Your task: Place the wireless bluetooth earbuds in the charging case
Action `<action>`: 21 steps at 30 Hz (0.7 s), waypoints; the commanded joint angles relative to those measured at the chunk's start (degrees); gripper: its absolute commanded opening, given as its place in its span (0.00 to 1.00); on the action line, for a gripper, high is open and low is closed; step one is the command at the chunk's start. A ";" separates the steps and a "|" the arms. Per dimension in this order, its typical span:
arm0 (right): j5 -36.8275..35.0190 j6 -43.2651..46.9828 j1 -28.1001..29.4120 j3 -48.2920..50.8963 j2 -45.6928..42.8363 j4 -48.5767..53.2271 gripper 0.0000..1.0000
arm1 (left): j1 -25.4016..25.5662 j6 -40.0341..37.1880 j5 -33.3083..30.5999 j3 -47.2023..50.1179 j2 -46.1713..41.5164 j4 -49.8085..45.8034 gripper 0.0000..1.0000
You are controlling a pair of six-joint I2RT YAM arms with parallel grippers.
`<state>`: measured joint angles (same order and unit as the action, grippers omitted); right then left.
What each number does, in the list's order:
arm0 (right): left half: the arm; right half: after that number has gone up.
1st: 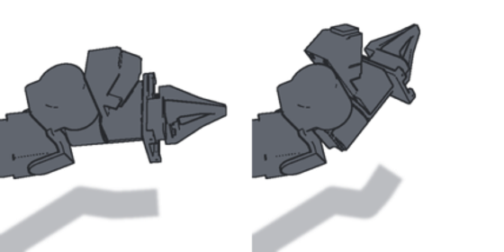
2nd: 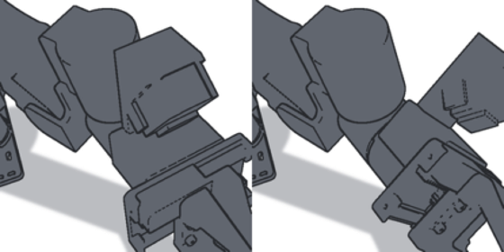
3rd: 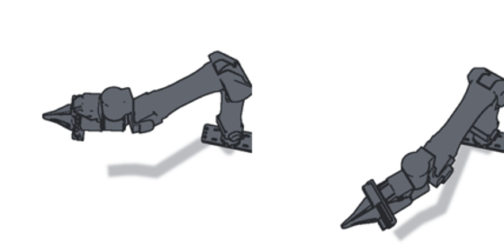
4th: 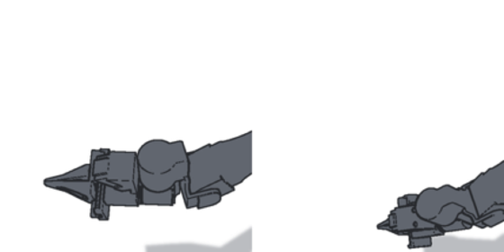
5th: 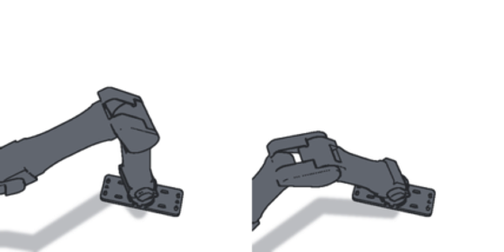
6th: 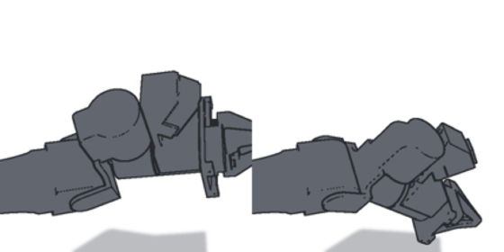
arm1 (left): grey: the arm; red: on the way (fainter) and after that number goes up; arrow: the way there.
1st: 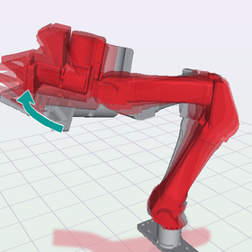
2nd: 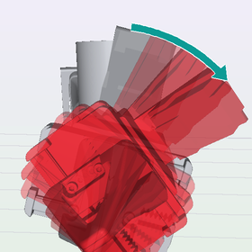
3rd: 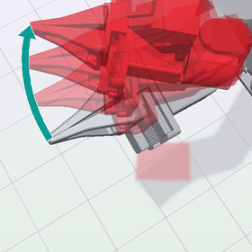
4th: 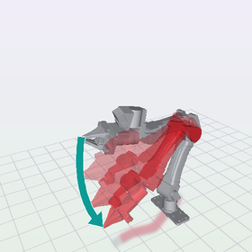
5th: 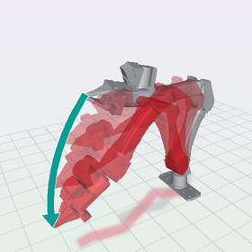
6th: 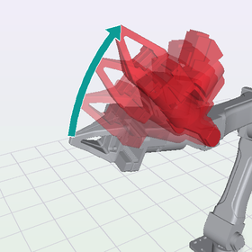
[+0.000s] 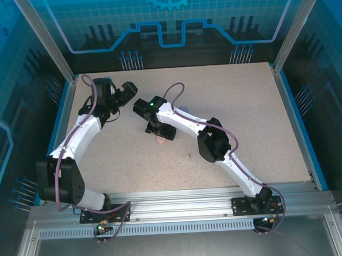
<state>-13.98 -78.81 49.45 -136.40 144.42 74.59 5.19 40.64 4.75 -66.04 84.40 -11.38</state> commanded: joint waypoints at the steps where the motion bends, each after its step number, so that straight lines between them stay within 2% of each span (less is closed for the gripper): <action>1: -1.59 -3.41 0.40 -2.24 1.84 4.30 0.79 | -0.79 1.14 -0.41 -1.63 0.37 -0.58 0.99; 11: 1.70 -2.93 0.88 -2.47 4.33 0.76 0.77 | -1.50 1.11 0.25 -0.41 -0.54 -0.31 0.99; 21: 2.68 -3.34 0.79 -2.64 5.17 -2.15 0.72 | -1.90 1.17 0.54 1.09 -1.38 -0.14 0.99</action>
<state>-11.68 -80.86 49.52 -137.38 148.31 72.90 3.86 40.64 4.80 -66.00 84.38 -11.46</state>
